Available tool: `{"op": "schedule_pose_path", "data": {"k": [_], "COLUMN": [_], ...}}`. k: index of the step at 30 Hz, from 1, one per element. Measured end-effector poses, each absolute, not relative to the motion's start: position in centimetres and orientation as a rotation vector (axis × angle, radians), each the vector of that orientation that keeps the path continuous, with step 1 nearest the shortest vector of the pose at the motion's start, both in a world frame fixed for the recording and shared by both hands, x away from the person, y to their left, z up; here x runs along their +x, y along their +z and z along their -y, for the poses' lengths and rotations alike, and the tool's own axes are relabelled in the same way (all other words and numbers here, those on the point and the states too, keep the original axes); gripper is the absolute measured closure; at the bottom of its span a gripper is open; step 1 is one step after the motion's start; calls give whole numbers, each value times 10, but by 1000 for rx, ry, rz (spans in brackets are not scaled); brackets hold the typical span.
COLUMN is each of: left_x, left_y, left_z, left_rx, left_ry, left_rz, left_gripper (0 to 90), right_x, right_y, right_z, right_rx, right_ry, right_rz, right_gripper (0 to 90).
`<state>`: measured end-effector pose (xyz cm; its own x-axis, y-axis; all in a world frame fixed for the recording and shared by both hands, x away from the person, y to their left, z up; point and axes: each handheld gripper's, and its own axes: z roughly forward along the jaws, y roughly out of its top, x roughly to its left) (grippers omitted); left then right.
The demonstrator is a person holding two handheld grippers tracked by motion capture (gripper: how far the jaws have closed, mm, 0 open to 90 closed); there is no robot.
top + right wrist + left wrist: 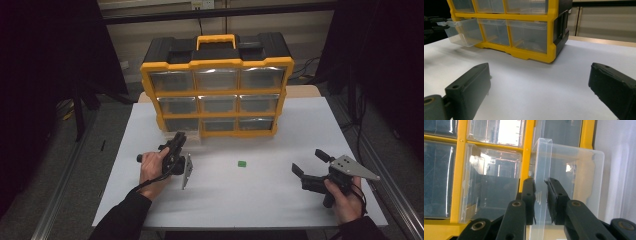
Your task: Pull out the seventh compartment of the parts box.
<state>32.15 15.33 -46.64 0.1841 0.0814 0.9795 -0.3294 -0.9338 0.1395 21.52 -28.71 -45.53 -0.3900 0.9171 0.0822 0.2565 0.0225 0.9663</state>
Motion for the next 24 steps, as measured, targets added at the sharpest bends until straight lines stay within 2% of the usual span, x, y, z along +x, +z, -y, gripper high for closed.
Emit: {"op": "schedule_pose_path", "data": {"k": [1, 3, 9, 10, 19, 20, 22, 24], "left_x": [324, 320, 318, 315, 311, 307, 308, 307], "left_y": [-470, -467, -469, -466, -468, -465, -468, -467], "left_z": [-153, -154, -155, -156, -158, -159, -159, -160], "left_rx": [2088, 2129, 2103, 2148, 2115, 2156, 2118, 2132], "left_ry": [1763, 1804, 1771, 1798, 1760, 1803, 1762, 1781], "left_rz": [217, 251, 233, 258, 257, 257, 240, 254], "left_gripper": [774, 774, 774, 774, 773, 773, 773, 771], "right_x": [215, 215, 215, 215, 215, 215, 215, 215], "right_y": [-455, -455, -455, -455, -455, -455, -455, -455], "right_z": [287, 287, 287, 287, 287, 287, 287, 287], "right_rx": [1203, 1204, 1205, 1203, 1204, 1204, 1204, 1204], "right_ry": [1400, 1399, 1398, 1400, 1398, 1399, 1399, 1398], "right_rz": [-1699, -1698, -1698, -1699, -1698, -1698, -1698, -1699], "right_gripper": [36, 36, 37, 37, 37, 37, 37, 37]}}
